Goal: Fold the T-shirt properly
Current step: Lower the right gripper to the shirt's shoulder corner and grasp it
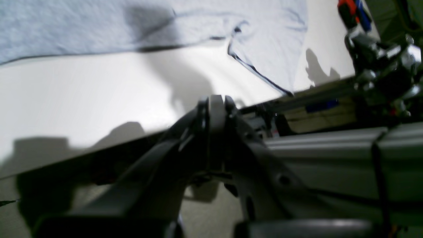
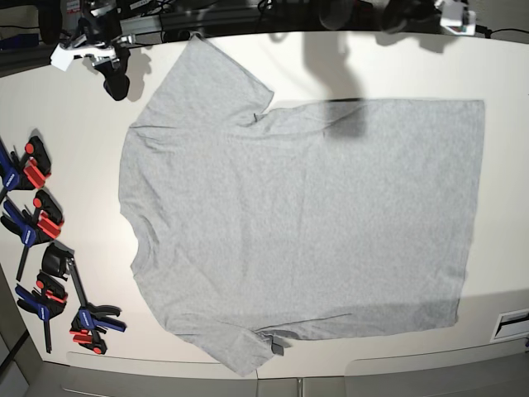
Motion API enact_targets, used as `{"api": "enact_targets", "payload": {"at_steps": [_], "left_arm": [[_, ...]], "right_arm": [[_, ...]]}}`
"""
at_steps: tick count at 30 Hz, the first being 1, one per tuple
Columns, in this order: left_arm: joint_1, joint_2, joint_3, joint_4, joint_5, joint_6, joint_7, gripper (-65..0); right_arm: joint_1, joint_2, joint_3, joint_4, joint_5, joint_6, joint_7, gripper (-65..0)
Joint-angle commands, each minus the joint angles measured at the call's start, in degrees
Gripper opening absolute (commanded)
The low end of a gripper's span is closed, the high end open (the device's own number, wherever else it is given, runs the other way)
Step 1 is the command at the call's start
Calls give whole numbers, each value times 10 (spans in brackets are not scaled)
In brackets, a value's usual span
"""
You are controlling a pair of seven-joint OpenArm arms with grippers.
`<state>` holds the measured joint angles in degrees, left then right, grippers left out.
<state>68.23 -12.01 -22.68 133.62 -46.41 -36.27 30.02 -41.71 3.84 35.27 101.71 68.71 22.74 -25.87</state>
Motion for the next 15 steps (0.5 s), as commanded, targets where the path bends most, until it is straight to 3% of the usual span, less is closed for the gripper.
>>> {"api": "enact_targets", "payload": {"at_steps": [1, 3, 6, 7, 10, 15], "left_arm": [[8, 0, -2, 9, -10, -7, -14, -650], [8, 1, -2, 9, -10, -7, -13, -610], [8, 1, -2, 9, -10, -7, -13, -512], [8, 1, -2, 9, -10, -7, -13, -482], [8, 1, -2, 9, -10, -7, -14, -430], [7, 0, -2, 9, -10, -7, -14, -428]], "right_arm": [[-2, -3, 3, 11, -4, 12, 8, -650], [0, -13, 3, 11, -16, 5, -4, -573], [2, -23, 3, 11, -39, -22, -17, -363], [4, -24, 3, 11, -42, -36, -17, -326], [7, -30, 3, 10, -43, -68, -19, -320], [15, -55, 3, 7, -48, -85, -18, -320]]}}
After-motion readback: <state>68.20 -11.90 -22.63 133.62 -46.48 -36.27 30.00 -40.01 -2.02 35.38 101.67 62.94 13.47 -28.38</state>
